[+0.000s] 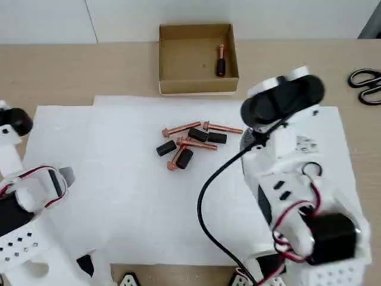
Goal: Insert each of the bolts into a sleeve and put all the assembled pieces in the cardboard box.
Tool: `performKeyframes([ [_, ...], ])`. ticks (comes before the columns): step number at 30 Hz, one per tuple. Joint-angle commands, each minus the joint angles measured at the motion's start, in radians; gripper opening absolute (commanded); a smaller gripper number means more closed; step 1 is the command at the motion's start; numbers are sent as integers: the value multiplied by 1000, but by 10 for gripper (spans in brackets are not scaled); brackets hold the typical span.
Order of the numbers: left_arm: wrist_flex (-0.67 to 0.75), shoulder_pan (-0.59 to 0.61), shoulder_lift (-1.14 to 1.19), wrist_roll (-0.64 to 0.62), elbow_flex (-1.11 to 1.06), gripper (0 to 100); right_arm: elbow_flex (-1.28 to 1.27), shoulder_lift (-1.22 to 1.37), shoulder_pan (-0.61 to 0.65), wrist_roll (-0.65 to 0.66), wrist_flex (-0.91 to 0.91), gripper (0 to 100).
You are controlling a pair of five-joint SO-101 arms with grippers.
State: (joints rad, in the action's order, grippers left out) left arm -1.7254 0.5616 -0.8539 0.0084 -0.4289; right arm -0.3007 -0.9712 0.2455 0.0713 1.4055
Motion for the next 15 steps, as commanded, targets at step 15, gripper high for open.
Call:
performKeyframes([
  [15, 8, -199, -5, -8, 22, 244, -436, 297, -19, 107, -559, 14],
])
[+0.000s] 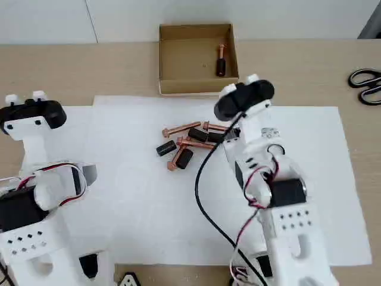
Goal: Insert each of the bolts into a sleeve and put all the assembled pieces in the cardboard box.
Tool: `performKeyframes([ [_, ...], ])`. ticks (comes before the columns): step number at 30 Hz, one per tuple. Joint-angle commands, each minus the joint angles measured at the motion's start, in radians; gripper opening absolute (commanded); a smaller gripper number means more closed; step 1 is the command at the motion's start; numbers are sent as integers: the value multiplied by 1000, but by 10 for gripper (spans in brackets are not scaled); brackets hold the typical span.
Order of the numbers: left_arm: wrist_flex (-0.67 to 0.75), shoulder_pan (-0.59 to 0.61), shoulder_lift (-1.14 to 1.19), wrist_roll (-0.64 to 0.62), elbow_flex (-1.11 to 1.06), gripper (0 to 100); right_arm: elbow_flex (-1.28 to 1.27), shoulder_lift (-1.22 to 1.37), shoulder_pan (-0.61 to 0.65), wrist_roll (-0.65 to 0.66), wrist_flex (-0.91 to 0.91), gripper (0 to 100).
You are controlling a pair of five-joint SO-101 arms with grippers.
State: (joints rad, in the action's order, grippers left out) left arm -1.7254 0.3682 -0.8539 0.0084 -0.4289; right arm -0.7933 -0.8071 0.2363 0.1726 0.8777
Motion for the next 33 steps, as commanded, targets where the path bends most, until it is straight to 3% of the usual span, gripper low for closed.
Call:
performKeyframes([
  [1, 8, -8, -5, -18, 21, 244, 91, 193, -12, 12, -31, 14],
  [8, 31, -8, -5, -32, -5, 244, 434, 651, 21, 298, 174, 15],
  [16, 38, -8, -9, -34, -12, 244, 870, 990, 24, 516, 407, 15],
  [24, 38, -8, -11, -34, -12, 244, 1065, 1150, 48, 586, 463, 17],
  [33, 38, -8, -11, -34, -12, 244, 1085, 1224, 93, 586, 453, 165],
])
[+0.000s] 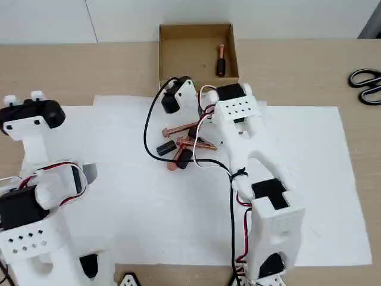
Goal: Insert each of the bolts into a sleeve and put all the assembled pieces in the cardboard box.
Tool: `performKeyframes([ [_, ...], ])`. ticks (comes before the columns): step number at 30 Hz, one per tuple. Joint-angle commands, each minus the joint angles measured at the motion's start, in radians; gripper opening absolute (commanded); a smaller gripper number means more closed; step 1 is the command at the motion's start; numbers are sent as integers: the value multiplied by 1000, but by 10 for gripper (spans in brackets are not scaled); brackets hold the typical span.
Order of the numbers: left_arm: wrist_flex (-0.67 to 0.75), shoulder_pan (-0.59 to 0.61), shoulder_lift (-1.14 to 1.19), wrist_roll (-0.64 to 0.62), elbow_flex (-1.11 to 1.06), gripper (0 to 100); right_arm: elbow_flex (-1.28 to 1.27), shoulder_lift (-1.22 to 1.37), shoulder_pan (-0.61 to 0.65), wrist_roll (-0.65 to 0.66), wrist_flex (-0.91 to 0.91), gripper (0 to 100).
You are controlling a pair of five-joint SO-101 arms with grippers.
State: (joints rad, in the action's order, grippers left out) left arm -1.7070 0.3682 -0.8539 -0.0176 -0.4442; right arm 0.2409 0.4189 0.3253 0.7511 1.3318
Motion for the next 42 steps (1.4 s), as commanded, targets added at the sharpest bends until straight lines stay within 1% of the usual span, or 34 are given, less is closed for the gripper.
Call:
performKeyframes([
  [1, 20, -8, -11, -8, 4, 244, 51, 2, 4, 8, -1, 165],
  [16, 21, -9, -6, -8, 4, 244, 52, 105, 4, 6, -61, 165],
  [26, 21, -9, -6, -9, 4, 244, 51, 148, -16, 2, -35, 164],
  [28, 21, -9, -6, -9, 4, 244, 51, 153, -18, 2, -35, 141],
  [35, 21, -11, -9, -9, 4, 244, 52, 133, -18, -8, -2, 2],
  [42, 21, -12, -9, -9, 4, 244, 52, -5, -19, -8, 88, 4],
])
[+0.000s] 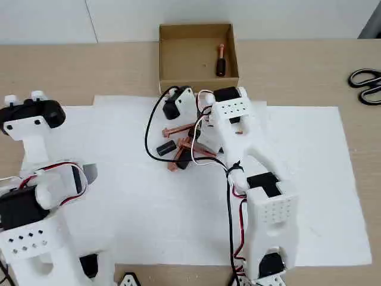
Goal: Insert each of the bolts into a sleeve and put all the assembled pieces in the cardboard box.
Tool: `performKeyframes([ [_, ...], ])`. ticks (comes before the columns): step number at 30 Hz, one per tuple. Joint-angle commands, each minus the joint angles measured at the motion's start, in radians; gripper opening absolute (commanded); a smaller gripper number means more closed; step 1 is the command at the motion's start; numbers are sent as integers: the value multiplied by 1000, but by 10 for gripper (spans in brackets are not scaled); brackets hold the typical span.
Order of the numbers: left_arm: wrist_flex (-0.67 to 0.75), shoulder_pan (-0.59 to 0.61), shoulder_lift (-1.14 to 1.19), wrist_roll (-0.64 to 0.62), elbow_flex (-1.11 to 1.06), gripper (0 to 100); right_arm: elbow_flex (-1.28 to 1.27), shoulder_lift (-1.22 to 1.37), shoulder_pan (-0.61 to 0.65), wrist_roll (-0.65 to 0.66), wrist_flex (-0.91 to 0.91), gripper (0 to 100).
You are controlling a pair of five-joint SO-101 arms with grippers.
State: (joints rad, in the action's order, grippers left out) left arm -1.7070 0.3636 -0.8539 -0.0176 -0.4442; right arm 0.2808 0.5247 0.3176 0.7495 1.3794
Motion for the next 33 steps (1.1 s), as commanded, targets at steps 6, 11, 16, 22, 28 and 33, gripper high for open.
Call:
performKeyframes([
  [6, 21, -8, -11, -9, 4, 244, 12, -271, -30, -91, 128, 4],
  [11, 20, -8, -11, -9, 4, 244, 11, -323, -76, -207, 245, 4],
  [16, 20, -8, -11, -9, 4, 244, -23, -274, -150, -388, 248, 4],
  [22, 20, -8, -11, -9, 4, 244, -31, -150, -160, -497, 243, 4],
  [28, 20, -6, -11, -9, 4, 244, -28, -101, -157, -542, 242, 68],
  [33, 20, -5, -11, -9, 5, 244, -28, -81, -160, -546, 242, 136],
])
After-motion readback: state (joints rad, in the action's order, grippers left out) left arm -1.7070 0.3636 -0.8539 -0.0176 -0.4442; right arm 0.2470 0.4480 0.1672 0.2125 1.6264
